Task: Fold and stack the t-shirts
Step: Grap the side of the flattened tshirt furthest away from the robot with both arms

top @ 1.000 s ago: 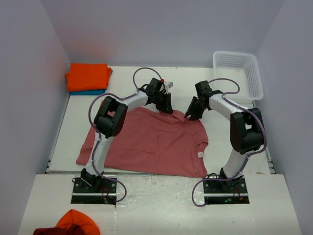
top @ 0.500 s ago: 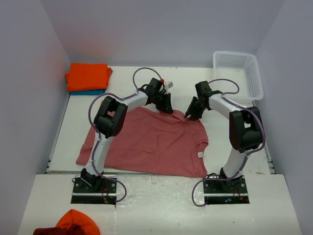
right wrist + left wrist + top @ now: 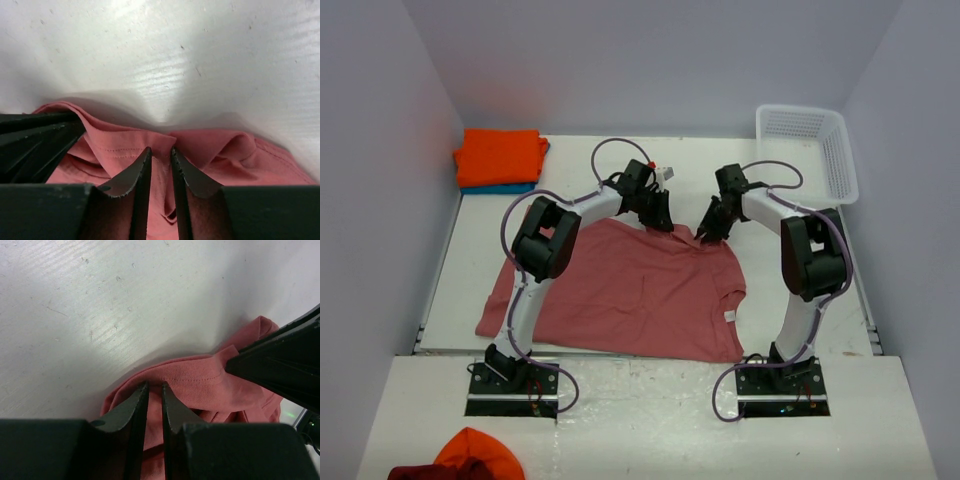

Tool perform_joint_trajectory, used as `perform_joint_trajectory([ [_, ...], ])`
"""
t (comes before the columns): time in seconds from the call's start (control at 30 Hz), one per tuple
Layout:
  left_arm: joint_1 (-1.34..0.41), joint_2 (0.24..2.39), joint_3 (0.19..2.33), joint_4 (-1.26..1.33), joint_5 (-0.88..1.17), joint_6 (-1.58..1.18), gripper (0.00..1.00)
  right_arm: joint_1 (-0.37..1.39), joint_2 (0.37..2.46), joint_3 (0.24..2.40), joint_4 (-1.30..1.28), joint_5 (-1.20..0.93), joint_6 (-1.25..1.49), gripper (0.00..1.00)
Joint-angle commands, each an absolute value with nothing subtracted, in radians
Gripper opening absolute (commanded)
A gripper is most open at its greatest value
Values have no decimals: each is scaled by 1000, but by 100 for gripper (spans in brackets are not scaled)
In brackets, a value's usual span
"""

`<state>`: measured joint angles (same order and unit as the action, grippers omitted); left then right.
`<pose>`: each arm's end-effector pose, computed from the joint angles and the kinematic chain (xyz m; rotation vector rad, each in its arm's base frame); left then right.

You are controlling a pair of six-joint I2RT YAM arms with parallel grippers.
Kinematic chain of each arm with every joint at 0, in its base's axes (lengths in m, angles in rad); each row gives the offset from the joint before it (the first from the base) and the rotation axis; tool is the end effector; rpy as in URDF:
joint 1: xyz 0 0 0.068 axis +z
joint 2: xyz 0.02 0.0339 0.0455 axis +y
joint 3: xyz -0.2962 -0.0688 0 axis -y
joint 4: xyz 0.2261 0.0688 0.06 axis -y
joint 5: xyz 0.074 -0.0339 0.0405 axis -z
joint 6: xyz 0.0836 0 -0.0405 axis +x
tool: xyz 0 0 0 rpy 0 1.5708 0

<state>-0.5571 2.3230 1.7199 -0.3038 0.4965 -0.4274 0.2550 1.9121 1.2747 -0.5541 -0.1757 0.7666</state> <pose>0.4318 -0.3159 0.1348 0.3961 2.5856 -1.0066 0.3780 0.1136 0.1611 0.6759 2.7752 0.4874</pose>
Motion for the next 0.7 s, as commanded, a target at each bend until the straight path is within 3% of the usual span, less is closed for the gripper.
perform_joint_trajectory([
  [0.0, -557, 2355, 1675, -368, 440, -403, 19, 252, 1934, 1328, -529, -178, 770, 23],
  [0.27, -555, 2361, 1671, -364, 445, -403, 19, 247, 1956, 1350, -531, -175, 758, 0],
  [0.5, -557, 2350, 1652, -356, 428, -410, 20, 247, 1930, 1364, -520, -146, 671, 0],
  [0.67, -558, 2301, 1652, -348, 361, -403, 29, 247, 1892, 1387, -511, -101, 574, 0],
])
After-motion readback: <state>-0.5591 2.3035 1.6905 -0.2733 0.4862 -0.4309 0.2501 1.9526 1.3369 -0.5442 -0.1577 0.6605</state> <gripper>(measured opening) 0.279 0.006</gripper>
